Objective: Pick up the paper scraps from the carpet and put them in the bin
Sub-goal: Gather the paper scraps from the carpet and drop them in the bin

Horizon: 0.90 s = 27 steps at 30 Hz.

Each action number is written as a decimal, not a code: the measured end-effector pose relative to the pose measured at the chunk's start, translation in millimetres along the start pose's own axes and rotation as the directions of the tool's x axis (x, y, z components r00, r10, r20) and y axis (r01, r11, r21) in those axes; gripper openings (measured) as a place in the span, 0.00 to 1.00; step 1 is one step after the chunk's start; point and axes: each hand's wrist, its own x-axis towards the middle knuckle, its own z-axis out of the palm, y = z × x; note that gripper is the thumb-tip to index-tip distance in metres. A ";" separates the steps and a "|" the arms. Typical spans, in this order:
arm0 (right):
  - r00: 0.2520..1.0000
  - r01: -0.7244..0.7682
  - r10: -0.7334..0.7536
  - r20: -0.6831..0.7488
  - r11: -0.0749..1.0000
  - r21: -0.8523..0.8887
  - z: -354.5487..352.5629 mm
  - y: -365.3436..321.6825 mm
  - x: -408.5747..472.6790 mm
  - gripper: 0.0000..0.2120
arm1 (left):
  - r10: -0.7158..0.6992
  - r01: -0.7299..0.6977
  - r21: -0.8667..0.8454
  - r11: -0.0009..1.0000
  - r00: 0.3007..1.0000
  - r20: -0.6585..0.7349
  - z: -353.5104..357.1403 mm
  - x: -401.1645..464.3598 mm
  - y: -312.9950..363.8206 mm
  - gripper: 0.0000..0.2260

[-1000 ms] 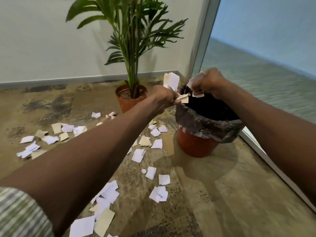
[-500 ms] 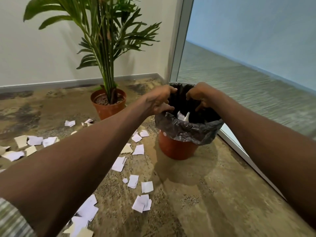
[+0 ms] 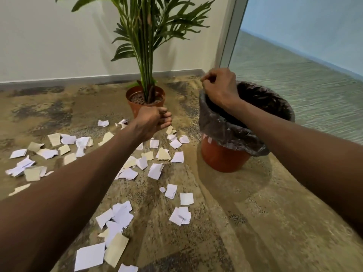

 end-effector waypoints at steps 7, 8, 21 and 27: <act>0.791 0.257 -0.212 0.573 0.966 0.003 77.7 -8.2 -47.7 0.07 | -0.025 0.049 0.458 0.887 0.998 -0.058 -110.0 -5.0 -73.1 0.05; 0.693 0.278 -0.162 0.703 0.959 -0.053 88.4 -3.5 -58.2 0.10 | -0.027 0.050 0.574 0.817 0.998 -0.048 -122.2 -11.3 -83.8 0.06; 0.244 0.367 0.445 0.861 0.780 -0.507 131.3 87.6 -235.1 0.73 | -0.467 -0.004 0.986 -0.165 0.881 -0.074 -204.8 -130.9 -251.9 0.81; 0.305 0.280 0.246 0.920 0.900 -0.333 165.1 80.9 -224.9 0.60 | -0.197 -0.152 0.959 -0.237 0.975 0.106 -187.9 -138.1 -281.8 0.77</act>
